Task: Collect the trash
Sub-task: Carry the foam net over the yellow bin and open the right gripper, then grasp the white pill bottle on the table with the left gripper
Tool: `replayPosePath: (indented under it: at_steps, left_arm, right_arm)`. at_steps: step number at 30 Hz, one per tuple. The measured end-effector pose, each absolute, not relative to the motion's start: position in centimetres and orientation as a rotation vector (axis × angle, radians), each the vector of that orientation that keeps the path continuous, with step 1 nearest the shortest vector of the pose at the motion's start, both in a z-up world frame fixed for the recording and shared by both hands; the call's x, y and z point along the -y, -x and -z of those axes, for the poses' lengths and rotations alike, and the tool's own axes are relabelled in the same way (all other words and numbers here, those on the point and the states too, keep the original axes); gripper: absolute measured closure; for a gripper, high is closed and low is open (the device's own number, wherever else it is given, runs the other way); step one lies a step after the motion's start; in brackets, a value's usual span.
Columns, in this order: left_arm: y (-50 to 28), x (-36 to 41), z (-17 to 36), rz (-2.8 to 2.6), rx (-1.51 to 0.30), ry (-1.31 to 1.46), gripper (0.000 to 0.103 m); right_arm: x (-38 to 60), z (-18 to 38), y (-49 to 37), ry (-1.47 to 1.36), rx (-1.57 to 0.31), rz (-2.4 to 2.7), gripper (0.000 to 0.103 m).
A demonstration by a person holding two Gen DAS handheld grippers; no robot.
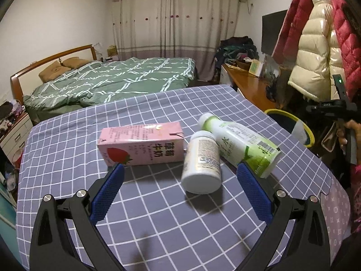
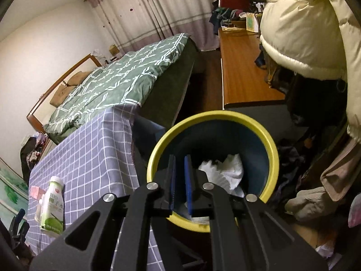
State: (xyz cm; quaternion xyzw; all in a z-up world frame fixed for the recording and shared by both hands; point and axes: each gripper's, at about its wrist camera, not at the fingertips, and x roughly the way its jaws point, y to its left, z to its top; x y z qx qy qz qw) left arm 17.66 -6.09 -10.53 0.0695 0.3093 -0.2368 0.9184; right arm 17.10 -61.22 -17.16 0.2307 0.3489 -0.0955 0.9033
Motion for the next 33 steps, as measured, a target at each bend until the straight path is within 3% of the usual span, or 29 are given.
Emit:
replayPosePath:
  at_steps: [16,22,30,33]
  left_arm:
    - [-20.7,10.9,13.1,0.501,-0.788,-0.241,0.006]
    - [-22.6,10.7,13.8,0.506,-0.839,-0.207,0.020]
    - [-23.4,11.4,14.0,0.538,-0.844,-0.231,0.027]
    - [-23.6,12.0,14.5,0.547,-0.865,-0.256,0.037]
  right_arm:
    - [60.2,17.5,-15.6,-0.479,-0.724,0.139,0.095]
    - [60.8,17.5,-14.8,-0.494,-0.716,0.132,0.094]
    - [60.9,17.5,-14.5,-0.503,-0.716,0.116,0.094]
    - [60.7,17.5,-14.4,-0.503,-0.716,0.111,0.094]
